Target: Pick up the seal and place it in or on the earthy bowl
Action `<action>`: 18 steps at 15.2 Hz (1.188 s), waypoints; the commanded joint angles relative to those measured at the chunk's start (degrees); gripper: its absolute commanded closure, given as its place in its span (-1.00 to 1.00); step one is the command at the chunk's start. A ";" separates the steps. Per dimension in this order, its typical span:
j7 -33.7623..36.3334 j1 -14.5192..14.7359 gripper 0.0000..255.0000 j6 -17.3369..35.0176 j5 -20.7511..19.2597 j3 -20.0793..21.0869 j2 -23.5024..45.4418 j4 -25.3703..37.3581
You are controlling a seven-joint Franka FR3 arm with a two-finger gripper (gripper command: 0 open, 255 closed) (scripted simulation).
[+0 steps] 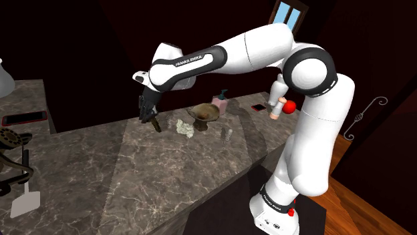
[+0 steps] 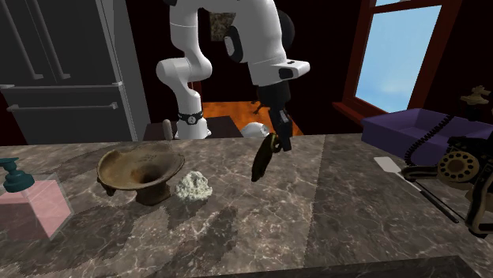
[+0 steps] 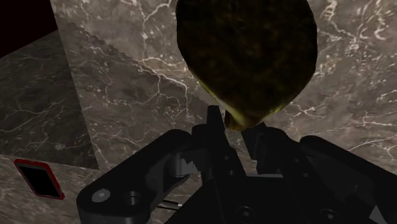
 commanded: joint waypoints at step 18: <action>-1.95 -2.46 1.00 -10.29 -1.60 -2.47 -8.82 0.78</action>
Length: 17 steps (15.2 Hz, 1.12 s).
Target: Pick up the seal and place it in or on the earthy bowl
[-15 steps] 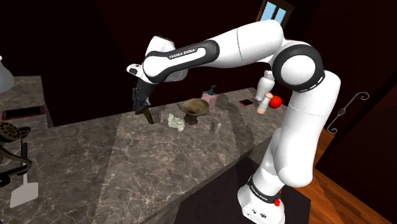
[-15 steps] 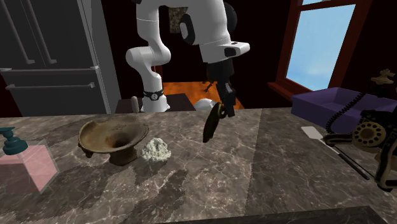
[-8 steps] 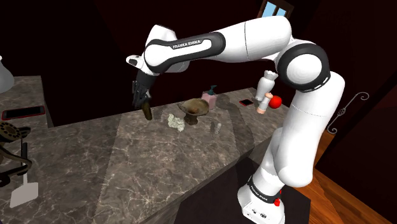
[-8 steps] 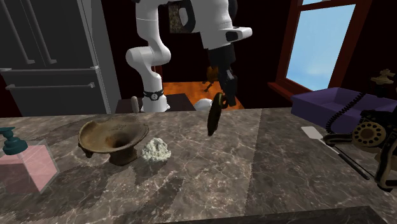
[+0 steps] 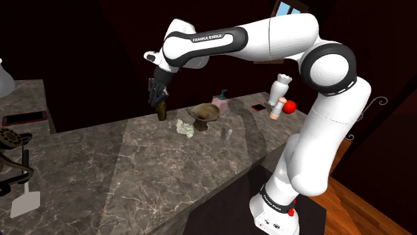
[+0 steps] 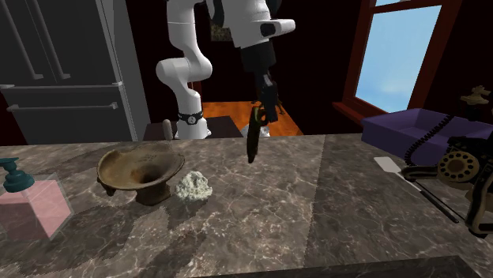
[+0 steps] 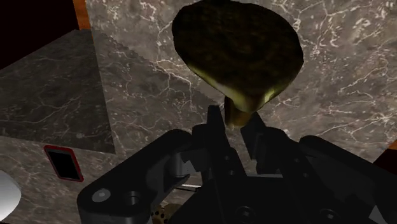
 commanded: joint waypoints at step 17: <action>-23.14 -11.31 1.00 -5.07 0.69 -11.92 -11.03 -10.96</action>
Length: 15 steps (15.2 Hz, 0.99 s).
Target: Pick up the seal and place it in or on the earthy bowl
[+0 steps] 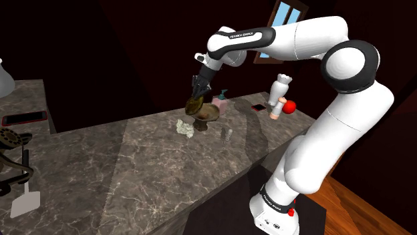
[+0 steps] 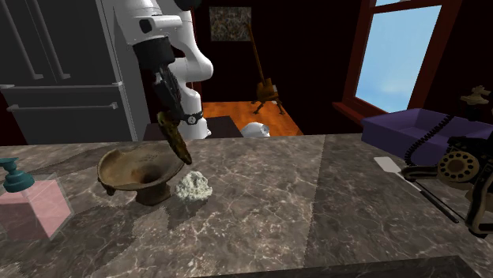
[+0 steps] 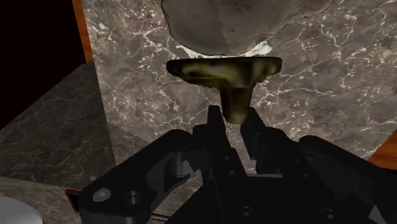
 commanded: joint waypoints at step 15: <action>-9.38 -2.55 1.00 5.76 2.77 -3.65 2.98 -4.93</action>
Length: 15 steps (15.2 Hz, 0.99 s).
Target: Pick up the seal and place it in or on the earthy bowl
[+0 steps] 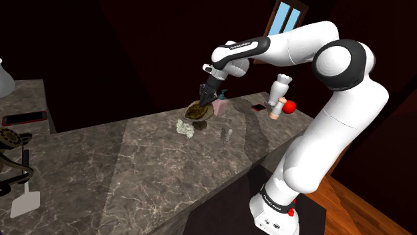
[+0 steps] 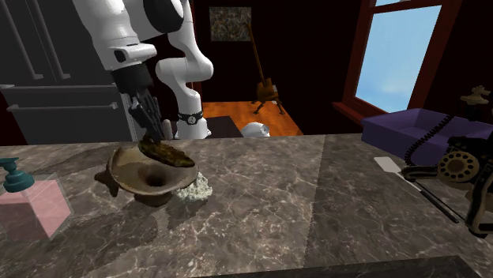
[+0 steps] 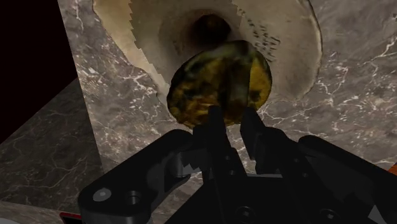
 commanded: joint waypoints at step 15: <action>-1.55 0.19 -1.00 3.17 1.58 0.06 1.78 -1.71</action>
